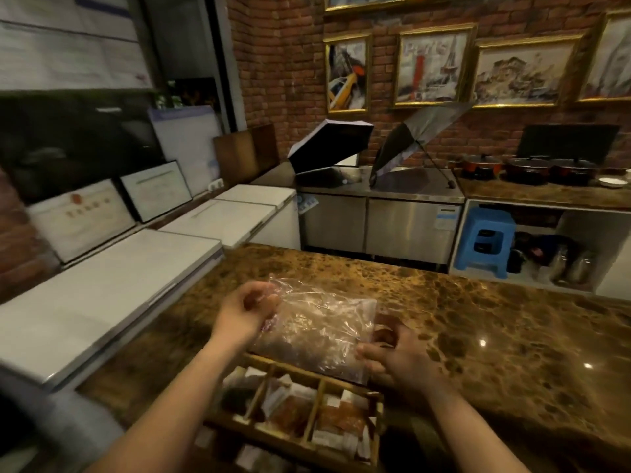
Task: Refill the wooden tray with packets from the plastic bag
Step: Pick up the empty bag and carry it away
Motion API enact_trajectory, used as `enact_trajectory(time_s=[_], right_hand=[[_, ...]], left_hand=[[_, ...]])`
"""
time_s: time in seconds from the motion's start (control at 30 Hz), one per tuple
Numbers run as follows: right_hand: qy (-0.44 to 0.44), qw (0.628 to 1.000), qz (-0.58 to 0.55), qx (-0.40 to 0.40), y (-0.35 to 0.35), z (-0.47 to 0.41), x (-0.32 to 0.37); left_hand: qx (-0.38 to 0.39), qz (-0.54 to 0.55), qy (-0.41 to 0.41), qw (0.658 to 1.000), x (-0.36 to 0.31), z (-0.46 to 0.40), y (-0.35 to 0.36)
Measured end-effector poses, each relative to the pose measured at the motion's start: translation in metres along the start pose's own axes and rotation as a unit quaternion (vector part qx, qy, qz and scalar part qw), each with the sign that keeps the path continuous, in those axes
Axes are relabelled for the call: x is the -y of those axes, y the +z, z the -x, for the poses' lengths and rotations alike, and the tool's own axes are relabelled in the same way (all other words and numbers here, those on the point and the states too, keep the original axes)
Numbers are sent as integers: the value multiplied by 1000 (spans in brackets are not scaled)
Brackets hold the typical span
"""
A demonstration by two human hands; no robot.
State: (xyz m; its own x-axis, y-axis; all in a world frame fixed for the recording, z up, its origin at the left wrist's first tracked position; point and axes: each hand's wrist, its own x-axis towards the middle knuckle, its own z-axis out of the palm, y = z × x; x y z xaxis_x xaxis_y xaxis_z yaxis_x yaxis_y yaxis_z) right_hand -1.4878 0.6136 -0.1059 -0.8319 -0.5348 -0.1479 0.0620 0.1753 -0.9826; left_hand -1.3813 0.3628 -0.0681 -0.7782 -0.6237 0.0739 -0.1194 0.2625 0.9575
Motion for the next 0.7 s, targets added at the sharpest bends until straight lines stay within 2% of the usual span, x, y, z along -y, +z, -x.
enact_trajectory(time_s=[0.13,0.23,0.27,0.37,0.43,0.53,0.63,0.7], right_hand=[[-20,999,-48,6,43,-4,12],[-50,998,-42,15,81,-6,21],[-68,996,-47,24,94,-8,23],[-85,995,-38,44,144,-5,34],[-77,995,-31,50,180,0,43],[-45,993,-19,111,241,11,51],[-108,981,71,143,309,34,57],[-83,983,5,163,359,49,52]], left_hand=[[-56,24,-42,997,15,18,-46],[-43,84,-30,995,27,36,-82],[-46,74,-17,996,34,42,-96],[-123,30,12,992,57,64,-142],[-139,33,16,990,70,84,-176],[-185,61,8,981,87,117,-232],[-231,51,-6,972,105,157,-291],[-266,58,-25,962,119,187,-333]])
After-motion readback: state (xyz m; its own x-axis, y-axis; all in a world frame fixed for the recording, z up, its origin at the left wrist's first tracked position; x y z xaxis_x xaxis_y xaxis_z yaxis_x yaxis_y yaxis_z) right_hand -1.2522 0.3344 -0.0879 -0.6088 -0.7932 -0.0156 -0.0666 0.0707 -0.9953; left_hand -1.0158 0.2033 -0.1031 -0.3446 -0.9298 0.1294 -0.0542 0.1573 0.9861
